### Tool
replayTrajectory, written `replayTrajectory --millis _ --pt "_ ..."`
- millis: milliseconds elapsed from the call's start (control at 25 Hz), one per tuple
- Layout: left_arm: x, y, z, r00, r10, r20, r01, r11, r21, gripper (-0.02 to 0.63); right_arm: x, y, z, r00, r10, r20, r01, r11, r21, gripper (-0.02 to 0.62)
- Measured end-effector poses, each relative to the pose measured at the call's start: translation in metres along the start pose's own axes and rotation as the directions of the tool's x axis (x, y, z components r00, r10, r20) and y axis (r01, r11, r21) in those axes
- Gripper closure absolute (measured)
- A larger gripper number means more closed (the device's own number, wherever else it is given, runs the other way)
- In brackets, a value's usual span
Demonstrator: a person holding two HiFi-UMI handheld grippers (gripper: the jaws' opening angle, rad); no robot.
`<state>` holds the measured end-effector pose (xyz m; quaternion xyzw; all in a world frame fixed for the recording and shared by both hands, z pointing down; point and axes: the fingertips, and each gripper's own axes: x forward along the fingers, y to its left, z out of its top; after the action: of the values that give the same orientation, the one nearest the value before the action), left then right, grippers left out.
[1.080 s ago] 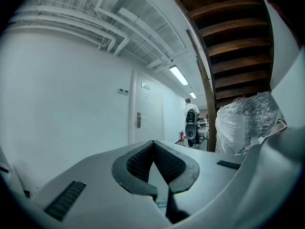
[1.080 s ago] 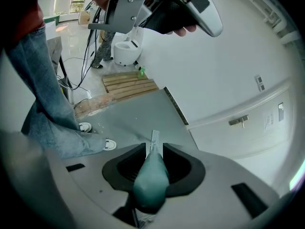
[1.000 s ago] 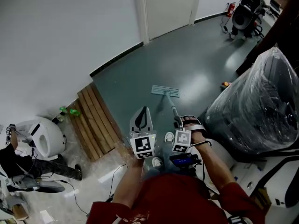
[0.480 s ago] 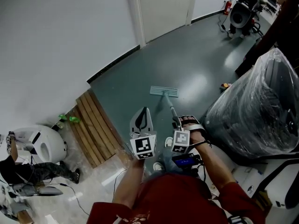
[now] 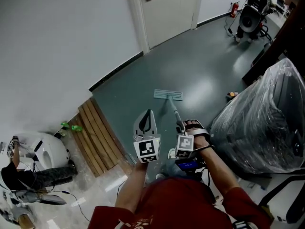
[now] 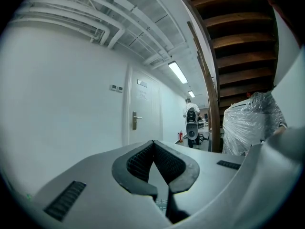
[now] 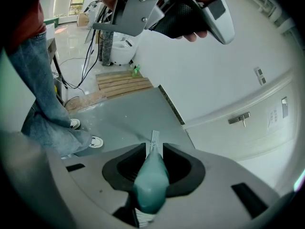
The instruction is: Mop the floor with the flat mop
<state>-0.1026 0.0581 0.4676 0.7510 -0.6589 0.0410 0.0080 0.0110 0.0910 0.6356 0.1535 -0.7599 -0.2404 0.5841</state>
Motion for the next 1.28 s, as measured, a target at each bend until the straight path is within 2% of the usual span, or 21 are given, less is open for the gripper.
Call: replayTrajectory --millis 200,520,680,880,1280 --pt "0.046 0.001 0.010 1.000 0.015 0.005 -0.015 1.000 0.008 0.591 0.026 -0.039 -0.015 1.000 -0.018 0.001 0.018 0.999 -0.026 0.475" --pt "0.109 -0.008 0.017 0.999 0.038 0.025 -0.038 0.999 0.013 0.591 0.052 -0.087 -0.034 0.999 0.001 0.037 0.001 0.999 -0.037 0.474" --pt "0.133 -0.006 0.019 0.999 0.024 0.027 -0.025 1.000 0.018 0.591 0.061 -0.109 -0.032 0.999 0.011 0.051 -0.009 1.000 -0.027 0.474" --pt "0.168 0.012 0.014 1.000 0.004 0.029 -0.004 1.000 0.007 0.591 0.092 -0.134 -0.030 1.000 -0.020 0.011 0.020 0.999 -0.045 0.475" --pt "0.224 0.045 0.017 0.999 -0.030 0.034 0.030 1.000 -0.004 0.591 0.125 -0.181 -0.011 1.000 -0.018 -0.009 0.018 0.999 -0.026 0.474"
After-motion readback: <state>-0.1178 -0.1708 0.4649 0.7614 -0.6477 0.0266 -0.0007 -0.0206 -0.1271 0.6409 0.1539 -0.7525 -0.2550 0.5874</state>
